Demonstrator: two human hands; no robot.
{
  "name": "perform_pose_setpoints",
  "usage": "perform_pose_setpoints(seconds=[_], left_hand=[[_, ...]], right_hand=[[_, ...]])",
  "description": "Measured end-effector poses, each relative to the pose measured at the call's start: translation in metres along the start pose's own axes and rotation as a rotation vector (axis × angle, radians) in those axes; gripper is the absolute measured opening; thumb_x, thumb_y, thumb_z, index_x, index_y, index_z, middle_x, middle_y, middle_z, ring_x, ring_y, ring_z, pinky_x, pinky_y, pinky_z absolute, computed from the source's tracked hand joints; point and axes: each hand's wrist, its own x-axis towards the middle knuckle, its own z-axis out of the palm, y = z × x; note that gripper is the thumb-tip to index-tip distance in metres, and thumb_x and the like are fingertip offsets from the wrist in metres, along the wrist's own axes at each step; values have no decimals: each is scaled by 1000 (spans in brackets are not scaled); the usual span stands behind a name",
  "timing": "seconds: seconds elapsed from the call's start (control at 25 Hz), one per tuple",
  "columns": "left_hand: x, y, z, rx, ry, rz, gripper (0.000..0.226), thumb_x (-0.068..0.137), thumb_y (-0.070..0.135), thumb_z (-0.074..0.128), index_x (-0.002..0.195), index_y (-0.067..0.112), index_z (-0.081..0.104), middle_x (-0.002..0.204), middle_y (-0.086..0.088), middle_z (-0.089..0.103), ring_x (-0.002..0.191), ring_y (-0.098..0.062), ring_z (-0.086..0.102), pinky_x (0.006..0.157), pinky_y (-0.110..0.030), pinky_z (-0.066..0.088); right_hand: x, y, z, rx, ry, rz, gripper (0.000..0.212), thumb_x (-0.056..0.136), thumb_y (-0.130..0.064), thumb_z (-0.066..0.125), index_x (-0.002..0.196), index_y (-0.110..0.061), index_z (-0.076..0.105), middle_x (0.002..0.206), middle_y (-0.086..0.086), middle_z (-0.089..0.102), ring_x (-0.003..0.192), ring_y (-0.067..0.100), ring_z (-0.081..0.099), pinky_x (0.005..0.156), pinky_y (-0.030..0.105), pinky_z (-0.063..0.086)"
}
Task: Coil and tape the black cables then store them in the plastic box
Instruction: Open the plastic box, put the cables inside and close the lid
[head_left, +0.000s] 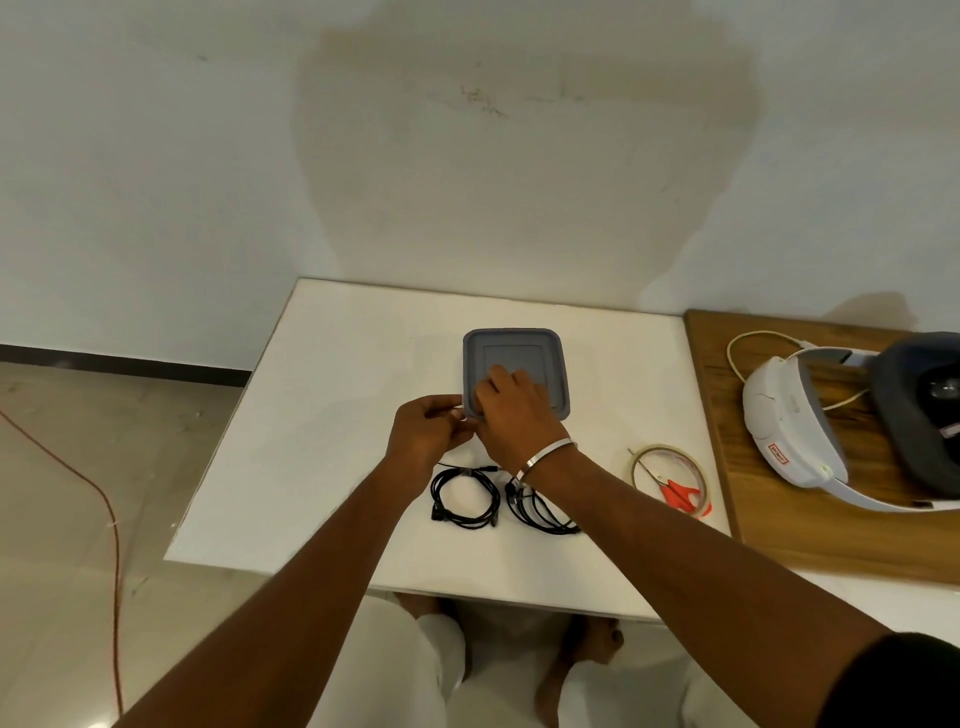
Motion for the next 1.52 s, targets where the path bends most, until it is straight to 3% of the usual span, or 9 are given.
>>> perform_pose_setpoints(seconds=[0.32,0.68,0.84,0.96,1.04,1.16,1.32,1.52], left_hand=[[0,-5,-3,-118,-38,-22,28,90,-3,58,117,-2,62,105,-18,68,91,-24,69,76,-25,59],[1,-3,-1,-166,-17,-42,30,88,-8,58,116,0,63,97,-16,70,84,-25,70,70,-26,60],[1,-2,5,-204,4,-29,24,89,5,63,112,1,65,102,-18,71,87,-27,71,73,-28,60],[0,-5,5,-175,-8,12,29,85,7,69,113,-2,64,102,-22,70,94,-31,70,76,-30,60],[0,-4,5,-203,-5,6,28,83,4,70,109,-4,65,96,-21,70,85,-28,71,75,-29,60],[0,-2,5,-227,0,-7,24,82,2,71,104,-5,65,84,-16,66,68,-21,67,75,-30,61],[-1,-1,5,-203,-4,-1,26,84,1,69,108,-7,63,83,-15,66,71,-24,66,73,-29,61],[-2,1,3,-163,10,7,28,84,0,68,110,-8,62,82,-15,64,71,-24,65,76,-32,61]], right_hand=[[4,-1,-6,-68,-38,-95,35,90,-23,53,122,-7,49,128,12,46,109,32,48,86,40,45],[9,-3,-13,-78,-23,-178,30,93,-21,44,116,-2,51,122,15,49,103,29,51,80,37,46],[6,2,-24,67,31,-163,28,91,-22,48,108,-1,54,115,15,50,93,27,51,77,36,50],[-1,8,-35,172,123,-172,21,87,-23,54,95,-4,54,103,13,50,82,19,44,68,29,42],[-7,15,-45,279,217,-153,14,85,-22,56,84,-10,48,92,7,47,78,16,41,64,26,38],[-15,36,-60,435,412,-7,14,86,-22,54,83,-12,45,84,1,48,74,17,47,62,26,43],[-21,80,-68,671,687,351,13,93,-17,49,89,-5,52,80,9,56,70,19,51,61,18,37],[-29,137,-45,774,654,894,32,98,-23,38,107,4,53,95,22,66,80,33,64,62,30,49]])
